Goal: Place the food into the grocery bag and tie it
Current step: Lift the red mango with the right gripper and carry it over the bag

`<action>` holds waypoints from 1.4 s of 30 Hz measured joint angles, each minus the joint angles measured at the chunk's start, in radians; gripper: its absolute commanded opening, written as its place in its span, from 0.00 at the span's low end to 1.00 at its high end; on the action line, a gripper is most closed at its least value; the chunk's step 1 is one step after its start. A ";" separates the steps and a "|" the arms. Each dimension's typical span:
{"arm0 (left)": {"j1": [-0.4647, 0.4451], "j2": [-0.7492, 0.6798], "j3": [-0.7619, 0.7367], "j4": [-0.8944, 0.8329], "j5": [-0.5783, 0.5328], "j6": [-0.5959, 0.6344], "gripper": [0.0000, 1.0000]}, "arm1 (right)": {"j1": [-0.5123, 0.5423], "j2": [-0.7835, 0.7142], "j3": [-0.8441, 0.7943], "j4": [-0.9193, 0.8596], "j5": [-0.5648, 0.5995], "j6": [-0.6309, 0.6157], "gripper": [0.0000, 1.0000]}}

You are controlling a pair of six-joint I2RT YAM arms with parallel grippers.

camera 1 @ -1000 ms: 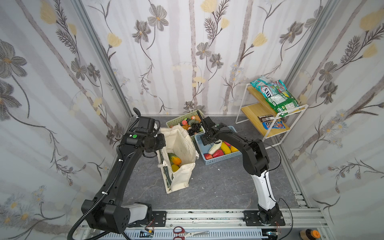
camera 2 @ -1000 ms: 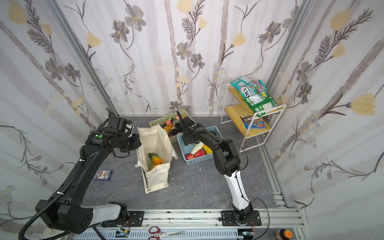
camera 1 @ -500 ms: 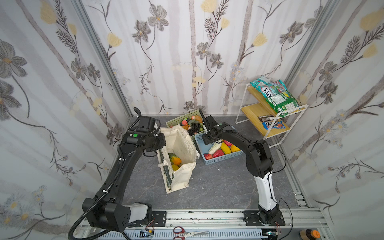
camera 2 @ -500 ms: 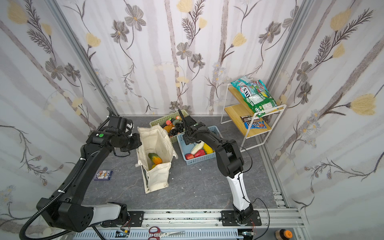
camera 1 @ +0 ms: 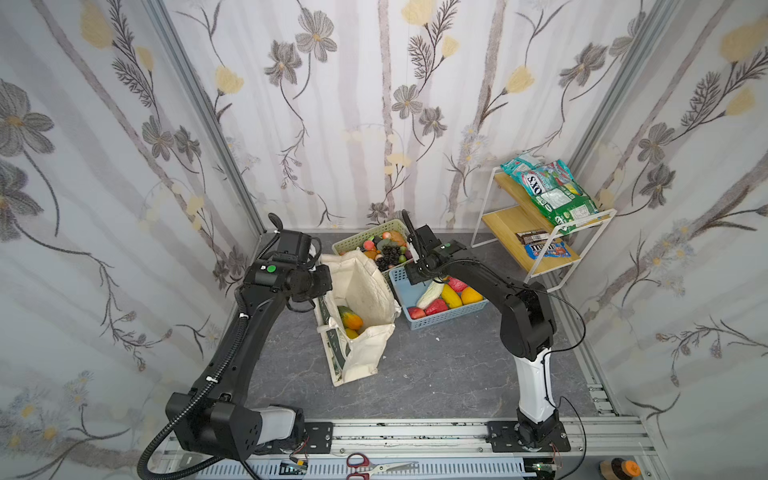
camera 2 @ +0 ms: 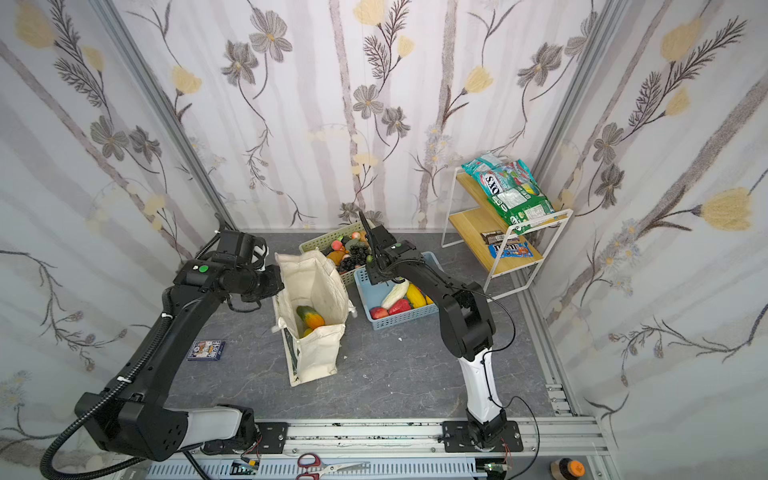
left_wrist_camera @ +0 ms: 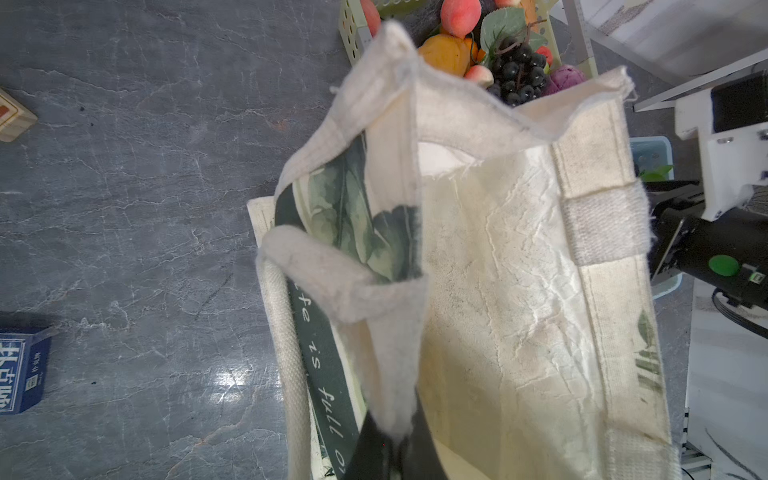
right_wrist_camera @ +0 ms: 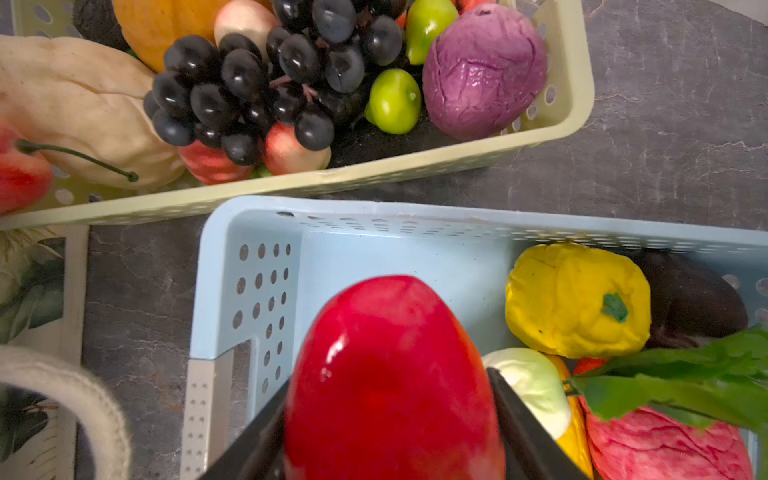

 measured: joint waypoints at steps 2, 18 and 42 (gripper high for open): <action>0.000 0.003 0.003 0.000 0.000 0.000 0.00 | 0.000 -0.008 0.000 0.000 -0.010 0.006 0.63; 0.000 0.019 0.013 0.000 0.001 0.004 0.00 | -0.002 -0.076 0.017 -0.001 -0.045 0.016 0.62; 0.000 0.021 0.014 0.002 0.001 0.003 0.00 | 0.061 -0.167 0.114 -0.015 -0.093 0.026 0.62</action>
